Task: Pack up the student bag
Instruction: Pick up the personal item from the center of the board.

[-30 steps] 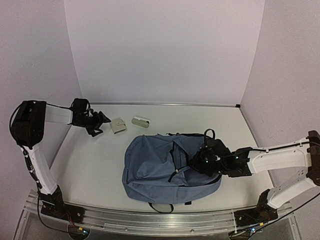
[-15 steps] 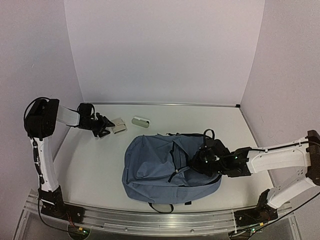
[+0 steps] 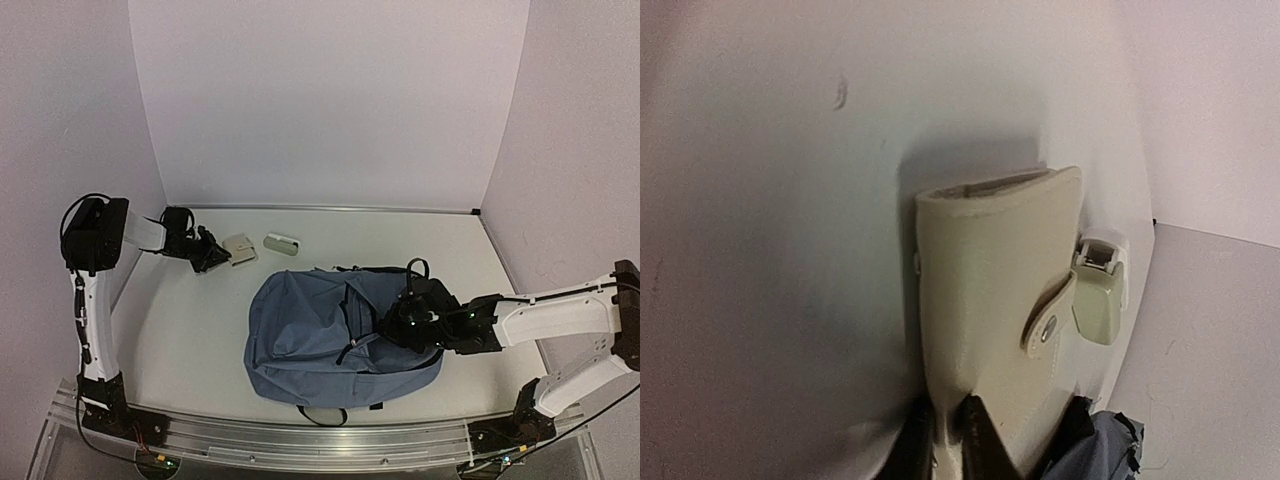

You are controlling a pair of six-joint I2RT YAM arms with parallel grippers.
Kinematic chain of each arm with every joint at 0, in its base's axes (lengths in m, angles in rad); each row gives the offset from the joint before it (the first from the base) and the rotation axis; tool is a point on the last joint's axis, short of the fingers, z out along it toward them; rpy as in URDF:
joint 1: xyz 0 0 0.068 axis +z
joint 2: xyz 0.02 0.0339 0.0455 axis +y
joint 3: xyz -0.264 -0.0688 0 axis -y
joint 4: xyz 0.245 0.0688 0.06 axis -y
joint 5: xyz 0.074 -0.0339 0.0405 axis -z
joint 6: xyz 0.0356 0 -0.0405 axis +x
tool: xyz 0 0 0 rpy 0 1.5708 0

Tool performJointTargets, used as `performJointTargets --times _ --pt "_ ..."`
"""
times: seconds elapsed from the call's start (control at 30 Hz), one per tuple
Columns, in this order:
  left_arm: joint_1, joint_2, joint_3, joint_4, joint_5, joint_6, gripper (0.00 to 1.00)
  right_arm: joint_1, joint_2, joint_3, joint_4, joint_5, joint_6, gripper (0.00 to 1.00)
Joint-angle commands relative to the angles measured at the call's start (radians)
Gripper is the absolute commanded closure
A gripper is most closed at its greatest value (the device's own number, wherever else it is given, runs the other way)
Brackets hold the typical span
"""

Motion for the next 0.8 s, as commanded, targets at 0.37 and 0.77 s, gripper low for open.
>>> performJointTargets --times 0.37,0.77 --pt "0.002 -0.256 -0.168 0.159 0.024 0.009 1.00 -0.008 -0.114 0.001 -0.029 0.066 -0.050 0.24" --pt "-0.183 -0.711 -0.246 0.013 -0.035 0.180 1.00 -0.008 -0.335 0.101 0.002 -0.085 -0.265 0.02"
